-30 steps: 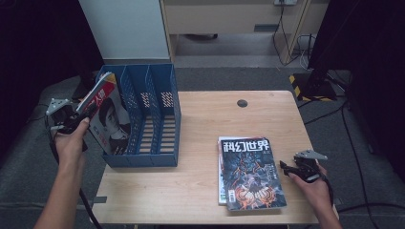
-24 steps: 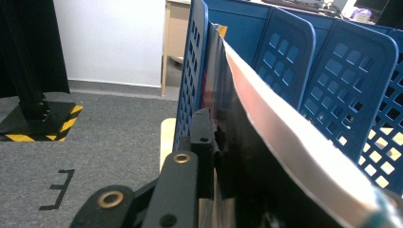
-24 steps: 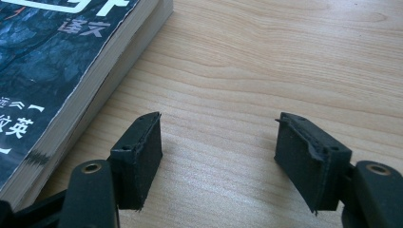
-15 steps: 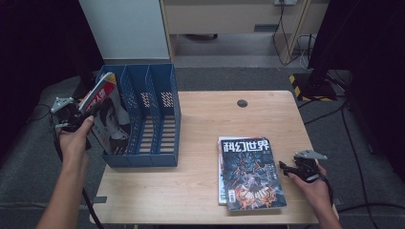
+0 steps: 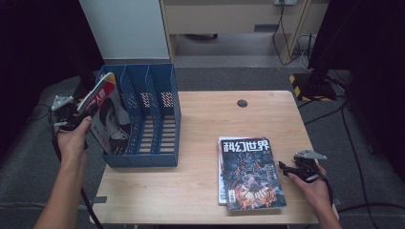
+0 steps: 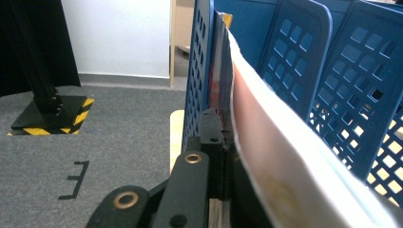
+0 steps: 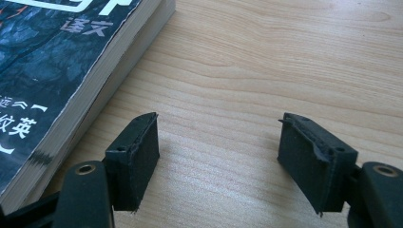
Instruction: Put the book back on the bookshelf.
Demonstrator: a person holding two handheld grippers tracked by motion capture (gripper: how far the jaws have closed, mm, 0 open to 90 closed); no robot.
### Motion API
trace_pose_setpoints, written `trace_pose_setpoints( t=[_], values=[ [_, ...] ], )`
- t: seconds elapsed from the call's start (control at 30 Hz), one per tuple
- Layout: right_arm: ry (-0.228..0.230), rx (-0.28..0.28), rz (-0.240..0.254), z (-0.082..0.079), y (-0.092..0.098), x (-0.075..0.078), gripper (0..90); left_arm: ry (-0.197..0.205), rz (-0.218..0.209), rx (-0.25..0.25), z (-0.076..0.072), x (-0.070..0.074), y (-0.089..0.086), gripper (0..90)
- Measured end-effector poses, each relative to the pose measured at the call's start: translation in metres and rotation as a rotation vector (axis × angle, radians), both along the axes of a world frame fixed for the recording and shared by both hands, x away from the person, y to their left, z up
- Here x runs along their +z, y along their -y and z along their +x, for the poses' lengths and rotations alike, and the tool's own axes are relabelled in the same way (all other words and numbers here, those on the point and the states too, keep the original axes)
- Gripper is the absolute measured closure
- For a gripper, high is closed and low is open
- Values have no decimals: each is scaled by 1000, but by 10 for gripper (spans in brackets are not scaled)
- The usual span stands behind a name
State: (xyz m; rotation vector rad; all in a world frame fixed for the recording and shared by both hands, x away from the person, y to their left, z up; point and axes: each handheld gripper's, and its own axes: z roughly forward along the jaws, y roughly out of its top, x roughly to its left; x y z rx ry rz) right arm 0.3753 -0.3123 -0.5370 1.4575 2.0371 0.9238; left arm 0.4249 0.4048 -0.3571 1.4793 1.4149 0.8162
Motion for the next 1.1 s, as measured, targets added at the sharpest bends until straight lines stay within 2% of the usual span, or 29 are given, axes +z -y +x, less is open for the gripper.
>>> trace_pose_setpoints(
  t=[0.43, 0.7, 0.77, 0.97, 1.1],
  values=[
    [-2, -2, 1, 0, 0, 0, 296, -1, -8, -11, -2, 0, -1, 848],
    [-4, 6, -5, 0, 0, 0, 291, 8, -42, -9, 1, -2, 1, 773],
    [-4, 6, -5, 0, 0, 0, 290, 7, -38, -9, 2, -2, 2, 768],
    [-4, 6, -6, 0, -1, 0, 285, 19, 2, -9, 0, -2, 1, 844],
    [-1, 2, -3, 0, -1, 0, 283, 43, -2, -12, -2, -3, -2, 857]
  ],
)
